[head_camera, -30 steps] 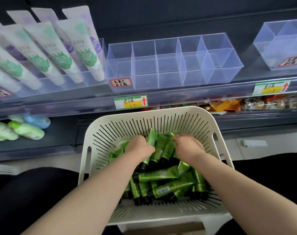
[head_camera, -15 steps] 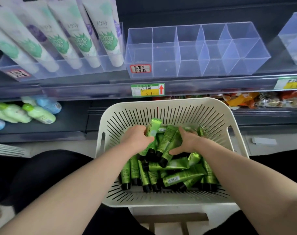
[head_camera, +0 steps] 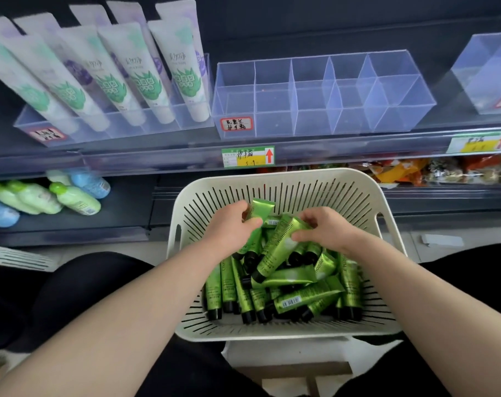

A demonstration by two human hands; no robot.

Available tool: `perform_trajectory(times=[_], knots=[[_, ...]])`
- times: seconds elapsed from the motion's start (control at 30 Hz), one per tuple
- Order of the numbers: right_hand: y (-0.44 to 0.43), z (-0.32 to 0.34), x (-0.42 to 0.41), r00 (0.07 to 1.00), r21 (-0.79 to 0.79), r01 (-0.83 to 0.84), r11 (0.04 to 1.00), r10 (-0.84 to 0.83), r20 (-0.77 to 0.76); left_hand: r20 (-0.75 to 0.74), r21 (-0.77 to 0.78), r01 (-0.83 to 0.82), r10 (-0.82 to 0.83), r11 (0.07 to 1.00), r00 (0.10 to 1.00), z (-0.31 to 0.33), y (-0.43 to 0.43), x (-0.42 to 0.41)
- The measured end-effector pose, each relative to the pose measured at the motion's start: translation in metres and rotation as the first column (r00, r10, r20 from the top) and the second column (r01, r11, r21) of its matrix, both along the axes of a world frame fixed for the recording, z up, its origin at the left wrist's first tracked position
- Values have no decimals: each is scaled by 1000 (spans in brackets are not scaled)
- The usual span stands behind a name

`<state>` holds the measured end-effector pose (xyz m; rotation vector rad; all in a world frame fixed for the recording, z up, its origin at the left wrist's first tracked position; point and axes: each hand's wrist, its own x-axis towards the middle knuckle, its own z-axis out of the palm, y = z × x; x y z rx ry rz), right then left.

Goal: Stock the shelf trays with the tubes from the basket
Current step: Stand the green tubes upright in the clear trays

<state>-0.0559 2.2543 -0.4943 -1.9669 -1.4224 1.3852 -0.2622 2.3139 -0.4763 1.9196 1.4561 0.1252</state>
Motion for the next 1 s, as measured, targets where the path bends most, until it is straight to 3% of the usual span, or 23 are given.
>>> perform_trajectory(times=[0.1,0.2,0.3,0.47,0.63,0.8,1.0], knots=[[-10,27,2,1000,105,14,994,-13,-4,32,110,22,-26,994,999,15,-4,6],[-18,54,6,992,218,8,976,-35,119,108,169,15,-34,985,994,37,-9,15],[-26,89,14,965,348,72,935,-154,214,172,252,29,-74,967,982,66,-12,31],[-41,152,37,937,539,84,838,-251,245,323,409,-6,-139,912,936,129,-13,73],[-42,209,70,864,713,176,679,-454,218,569,394,-181,-84,901,818,183,5,124],[-18,243,100,794,831,144,538,-563,227,689,400,-301,-67,866,721,214,31,163],[20,240,131,772,801,99,591,-553,313,641,375,-270,-37,887,767,218,73,206]])
